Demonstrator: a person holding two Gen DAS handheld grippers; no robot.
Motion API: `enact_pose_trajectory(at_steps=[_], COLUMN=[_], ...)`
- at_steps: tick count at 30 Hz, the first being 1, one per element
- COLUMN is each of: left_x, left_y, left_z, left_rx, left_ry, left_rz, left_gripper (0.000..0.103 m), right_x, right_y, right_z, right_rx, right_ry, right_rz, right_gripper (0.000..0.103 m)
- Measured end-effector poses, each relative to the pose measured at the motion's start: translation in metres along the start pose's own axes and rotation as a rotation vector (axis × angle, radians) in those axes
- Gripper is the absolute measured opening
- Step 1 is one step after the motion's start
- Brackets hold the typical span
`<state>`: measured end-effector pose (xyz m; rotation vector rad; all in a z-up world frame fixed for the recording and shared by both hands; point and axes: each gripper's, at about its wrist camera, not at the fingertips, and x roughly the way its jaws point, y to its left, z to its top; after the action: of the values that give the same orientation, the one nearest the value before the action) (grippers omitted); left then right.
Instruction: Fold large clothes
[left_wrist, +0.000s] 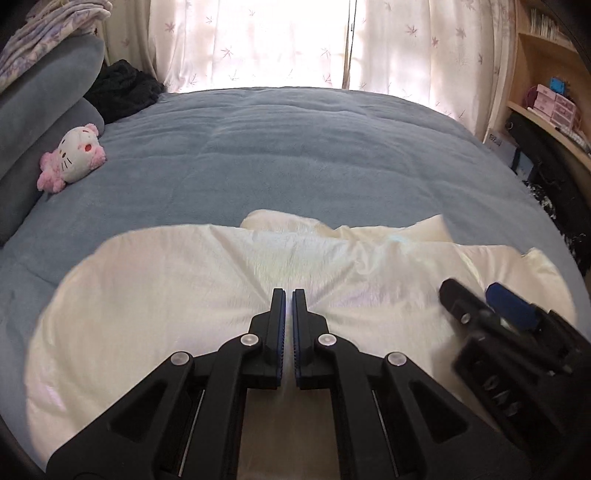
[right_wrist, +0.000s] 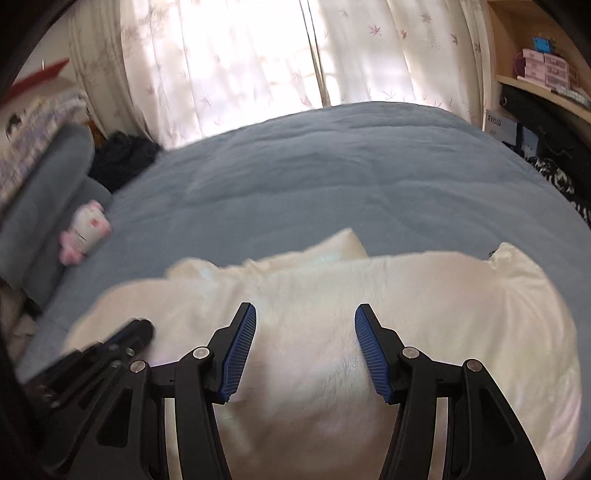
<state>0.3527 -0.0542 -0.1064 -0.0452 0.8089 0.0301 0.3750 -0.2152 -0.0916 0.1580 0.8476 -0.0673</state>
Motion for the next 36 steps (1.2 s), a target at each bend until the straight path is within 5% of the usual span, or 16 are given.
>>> enact_pose_trajectory(at_steps=[15, 36], left_x=[0.089, 0.119], left_y=[-0.003, 0.019], left_z=[-0.002, -0.010], left_rx=[-0.027, -0.106], left_ry=[0.019, -0.022], left_rz=[-0.002, -0.097], left_gripper=[0.001, 0.001], right_x=[0.098, 0.127], right_y=[0.005, 0.000], right_z=[-0.018, -0.024], right_rx=[-0.043, -0.047], right_ry=[-0.028, -0.047], right_rz=[-0.055, -0.019], right_gripper=[0.064, 0.074])
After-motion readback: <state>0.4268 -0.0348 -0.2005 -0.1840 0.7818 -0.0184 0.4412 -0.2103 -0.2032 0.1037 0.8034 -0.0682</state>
